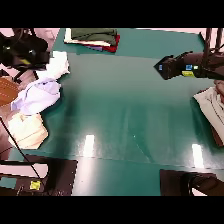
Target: Fold the shirts.
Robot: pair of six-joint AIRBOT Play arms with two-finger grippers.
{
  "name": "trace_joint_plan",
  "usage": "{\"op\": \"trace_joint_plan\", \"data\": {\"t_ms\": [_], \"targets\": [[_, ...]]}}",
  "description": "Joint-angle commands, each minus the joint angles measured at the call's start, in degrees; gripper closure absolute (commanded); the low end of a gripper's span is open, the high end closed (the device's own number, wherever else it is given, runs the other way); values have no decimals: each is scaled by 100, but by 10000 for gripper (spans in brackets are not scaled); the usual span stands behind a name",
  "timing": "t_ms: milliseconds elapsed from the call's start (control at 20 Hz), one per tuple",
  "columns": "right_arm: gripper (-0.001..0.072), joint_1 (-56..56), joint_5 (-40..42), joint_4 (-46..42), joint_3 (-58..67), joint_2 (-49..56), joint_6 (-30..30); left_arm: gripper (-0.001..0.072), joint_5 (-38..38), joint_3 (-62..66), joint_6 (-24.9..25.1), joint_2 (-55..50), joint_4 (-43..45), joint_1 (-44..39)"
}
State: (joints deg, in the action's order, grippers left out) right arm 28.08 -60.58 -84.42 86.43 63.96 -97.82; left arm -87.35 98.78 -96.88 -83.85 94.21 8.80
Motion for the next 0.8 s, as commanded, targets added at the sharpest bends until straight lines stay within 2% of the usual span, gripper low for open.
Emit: {"op": "trace_joint_plan", "data": {"t_ms": [0, 100, 300, 550, 750], "targets": [[113, -4, 46, 168, 0, 90, -72, -13, -809, -295, -398, 4, 949, 483], [113, 2, 42, 243, 2, 223, -68, -13, -726, -610, -400, 4, 909, 636], [113, 76, -52, 332, 0, 389, 2, -13, 87, -892, -822, -7, 785, 671], [113, 79, -26, 463, 7, 365, 39, -13, 831, -1497, -1329, -391, -428, 669], [114, 79, -85, 531, 7, 223, 81, 6, 922, -1934, -1851, -568, -160, 671]]}}
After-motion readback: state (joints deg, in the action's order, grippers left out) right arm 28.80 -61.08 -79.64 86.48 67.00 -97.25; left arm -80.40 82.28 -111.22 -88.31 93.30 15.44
